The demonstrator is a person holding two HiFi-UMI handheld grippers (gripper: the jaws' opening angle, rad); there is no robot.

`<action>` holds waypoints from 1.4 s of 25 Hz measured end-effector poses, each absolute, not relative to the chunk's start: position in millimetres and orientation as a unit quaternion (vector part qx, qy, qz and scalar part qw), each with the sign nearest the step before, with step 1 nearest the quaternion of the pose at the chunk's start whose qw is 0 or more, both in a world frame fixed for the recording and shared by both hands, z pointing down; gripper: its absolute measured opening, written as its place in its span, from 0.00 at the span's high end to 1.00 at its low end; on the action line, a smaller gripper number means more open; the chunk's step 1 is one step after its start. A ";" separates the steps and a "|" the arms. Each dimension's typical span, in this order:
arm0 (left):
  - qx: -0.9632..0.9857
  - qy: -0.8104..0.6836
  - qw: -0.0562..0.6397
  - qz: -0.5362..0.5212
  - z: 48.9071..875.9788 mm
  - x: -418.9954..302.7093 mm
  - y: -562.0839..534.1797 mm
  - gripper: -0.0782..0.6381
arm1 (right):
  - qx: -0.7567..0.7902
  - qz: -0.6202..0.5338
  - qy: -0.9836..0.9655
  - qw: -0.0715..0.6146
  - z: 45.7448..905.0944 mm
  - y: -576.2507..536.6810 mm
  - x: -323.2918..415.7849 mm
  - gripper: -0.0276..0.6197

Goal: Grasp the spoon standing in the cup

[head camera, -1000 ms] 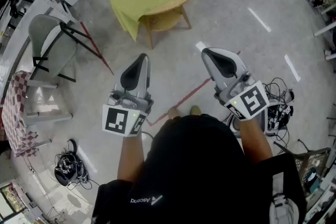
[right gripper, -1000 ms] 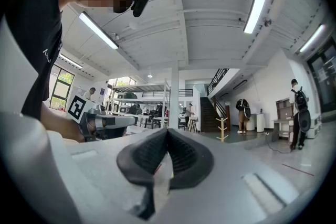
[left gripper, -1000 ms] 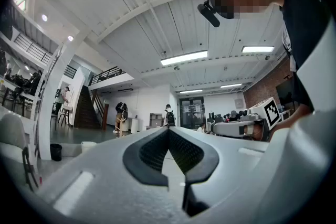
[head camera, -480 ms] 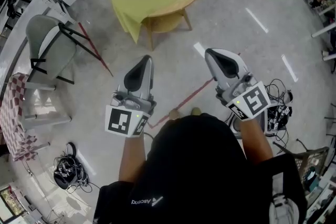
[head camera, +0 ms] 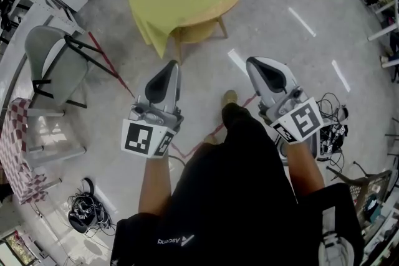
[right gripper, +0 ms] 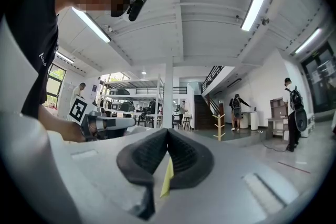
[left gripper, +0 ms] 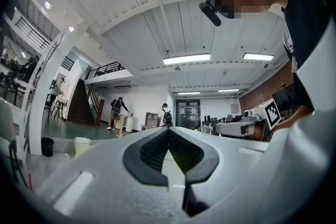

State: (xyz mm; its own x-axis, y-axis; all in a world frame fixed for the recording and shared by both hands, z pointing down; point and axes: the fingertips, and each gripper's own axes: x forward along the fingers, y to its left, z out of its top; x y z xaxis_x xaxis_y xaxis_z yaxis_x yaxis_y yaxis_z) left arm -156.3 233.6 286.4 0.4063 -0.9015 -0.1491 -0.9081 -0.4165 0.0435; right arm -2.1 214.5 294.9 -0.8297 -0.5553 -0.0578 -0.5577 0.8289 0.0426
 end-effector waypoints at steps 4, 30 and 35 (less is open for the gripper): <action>-0.837 0.542 0.022 0.072 290.5 -163.4 193.6 0.88 | -0.285 0.045 0.957 0.020 297.6 173.7 -13.0 0.95; -0.820 0.568 -0.064 -0.037 360.6 -151.6 -223.0 0.87 | -0.219 -0.007 0.975 0.033 316.5 -198.3 -3.4 0.95; -0.828 0.549 -0.094 -0.063 390.5 -150.9 -264.9 0.85 | -0.224 -0.004 0.974 0.037 317.7 -215.8 -3.9 0.95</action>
